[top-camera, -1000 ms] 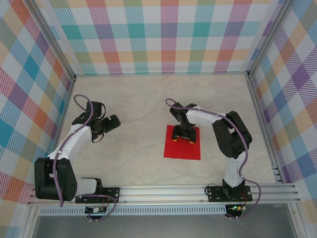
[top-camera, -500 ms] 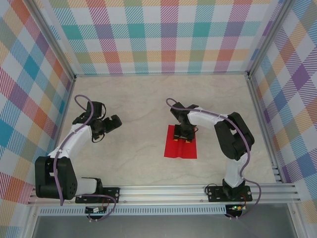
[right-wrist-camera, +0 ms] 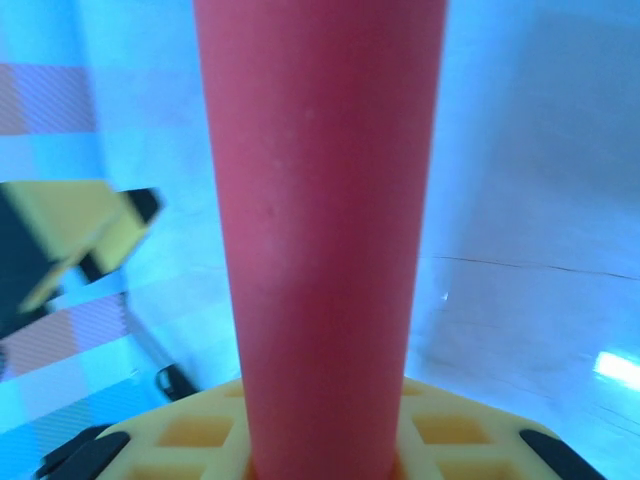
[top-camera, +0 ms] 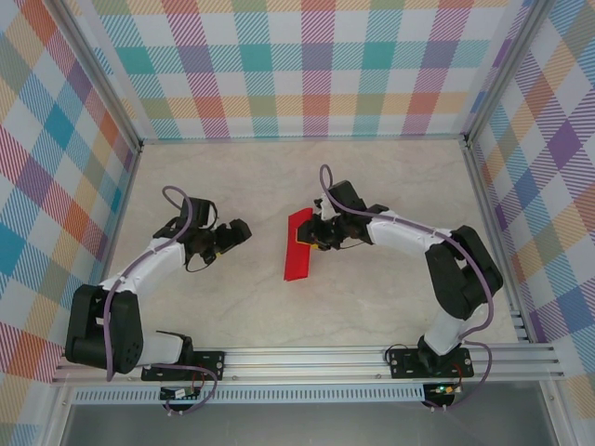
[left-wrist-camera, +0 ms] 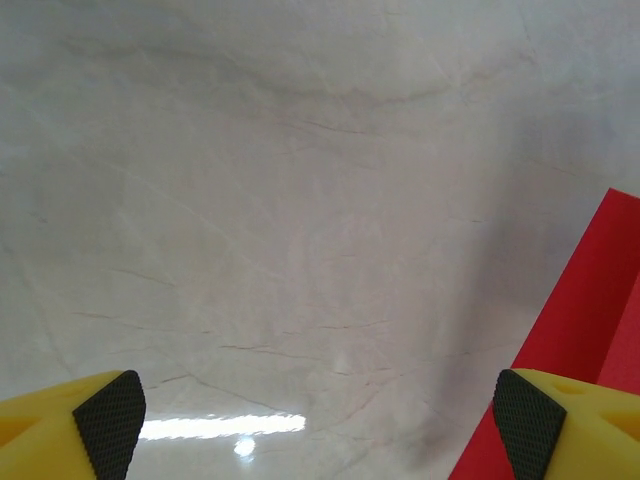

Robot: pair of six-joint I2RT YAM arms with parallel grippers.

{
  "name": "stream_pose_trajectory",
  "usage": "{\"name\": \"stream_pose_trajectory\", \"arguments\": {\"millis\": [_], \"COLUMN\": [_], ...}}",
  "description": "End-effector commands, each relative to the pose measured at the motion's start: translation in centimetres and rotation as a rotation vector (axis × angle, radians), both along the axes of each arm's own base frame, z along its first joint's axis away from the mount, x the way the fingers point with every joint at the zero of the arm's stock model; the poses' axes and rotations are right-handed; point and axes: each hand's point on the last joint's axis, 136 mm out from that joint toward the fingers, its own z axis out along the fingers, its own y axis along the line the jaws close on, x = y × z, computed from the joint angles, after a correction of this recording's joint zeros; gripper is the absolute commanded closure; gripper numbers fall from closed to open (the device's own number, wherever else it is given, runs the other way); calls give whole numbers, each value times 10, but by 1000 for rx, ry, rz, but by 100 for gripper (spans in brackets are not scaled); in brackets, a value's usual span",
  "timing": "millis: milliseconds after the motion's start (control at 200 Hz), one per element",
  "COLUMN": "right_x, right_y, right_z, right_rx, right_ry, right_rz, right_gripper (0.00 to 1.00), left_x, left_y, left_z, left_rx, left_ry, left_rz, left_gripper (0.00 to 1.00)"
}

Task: Fold a paper plane with a square sheet of paper (pick it up from the middle)
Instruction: Fold the square sheet of paper in half at the center of the table.

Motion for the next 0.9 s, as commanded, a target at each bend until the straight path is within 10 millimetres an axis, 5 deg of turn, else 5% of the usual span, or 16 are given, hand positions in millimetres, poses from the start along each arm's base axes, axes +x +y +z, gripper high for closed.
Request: {"name": "stream_pose_trajectory", "arguments": {"millis": [0, 445, 895], "right_x": [-2, -1, 4], "right_y": [6, -38, -65], "right_z": [9, -78, -81], "right_rx": [106, -284, -451], "right_ry": [16, 102, 93], "right_rz": [41, 23, -49], "right_gripper": [72, 68, 43], "left_x": [9, 9, 6], "left_y": [-20, -59, -71], "left_z": [8, -14, -18], "left_rx": [-57, -28, 0], "left_ry": [-56, -11, -1], "left_rz": [-24, -96, -124], "left_gripper": [8, 8, 8]}}
